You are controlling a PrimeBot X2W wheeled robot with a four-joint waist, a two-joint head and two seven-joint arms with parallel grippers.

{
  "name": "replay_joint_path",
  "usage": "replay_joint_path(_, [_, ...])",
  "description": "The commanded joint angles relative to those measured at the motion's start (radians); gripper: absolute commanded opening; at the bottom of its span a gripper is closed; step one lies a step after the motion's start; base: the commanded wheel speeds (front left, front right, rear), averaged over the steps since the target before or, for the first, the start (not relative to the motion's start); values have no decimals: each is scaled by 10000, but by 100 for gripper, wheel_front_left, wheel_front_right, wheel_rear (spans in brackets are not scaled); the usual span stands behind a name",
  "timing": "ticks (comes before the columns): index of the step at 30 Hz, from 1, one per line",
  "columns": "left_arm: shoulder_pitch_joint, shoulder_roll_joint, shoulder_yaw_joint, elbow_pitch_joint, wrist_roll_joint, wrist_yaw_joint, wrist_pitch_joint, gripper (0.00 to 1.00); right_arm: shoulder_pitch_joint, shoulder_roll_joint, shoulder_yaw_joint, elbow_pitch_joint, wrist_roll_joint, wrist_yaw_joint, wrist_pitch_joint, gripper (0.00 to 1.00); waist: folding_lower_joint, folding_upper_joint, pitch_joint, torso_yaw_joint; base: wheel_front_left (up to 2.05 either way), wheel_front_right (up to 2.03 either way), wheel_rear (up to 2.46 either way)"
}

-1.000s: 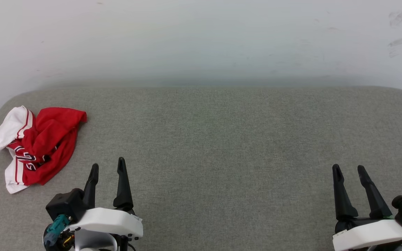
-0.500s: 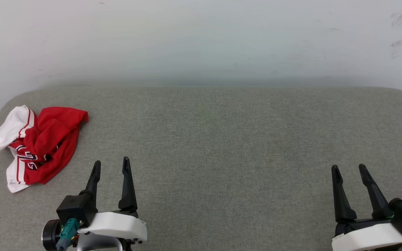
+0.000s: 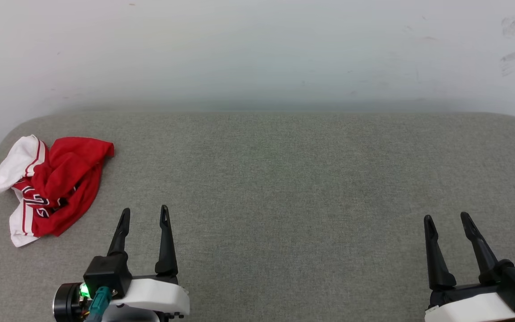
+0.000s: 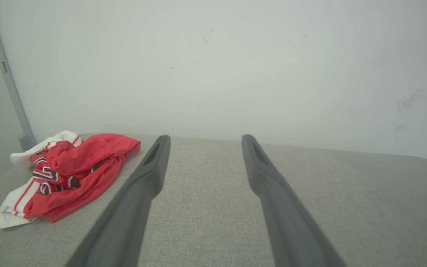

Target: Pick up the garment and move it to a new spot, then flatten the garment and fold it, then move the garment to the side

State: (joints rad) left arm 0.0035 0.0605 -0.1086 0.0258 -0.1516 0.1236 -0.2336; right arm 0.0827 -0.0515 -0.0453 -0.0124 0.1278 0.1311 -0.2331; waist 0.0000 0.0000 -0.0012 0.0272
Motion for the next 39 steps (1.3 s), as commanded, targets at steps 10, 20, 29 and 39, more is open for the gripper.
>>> replay_joint_path(10, [122,-54,97,-12,581,-205,-265,100,150,22,10,-210,-246,-6,-267,100,0,0,1,46,0,0,0])
replay_joint_path(20, [176,-103,393,99,351,-687,-323,100,175,23,24,-193,-81,-7,-332,100,0,0,7,49,0,0,0])
replay_joint_path(29, [133,-108,415,233,80,-784,-323,100,161,24,12,-139,416,-7,-332,100,0,0,24,51,0,0,0])
replay_joint_path(39, [158,-110,383,371,13,-712,-323,100,211,24,34,23,647,-7,-332,100,0,0,14,58,0,0,0])
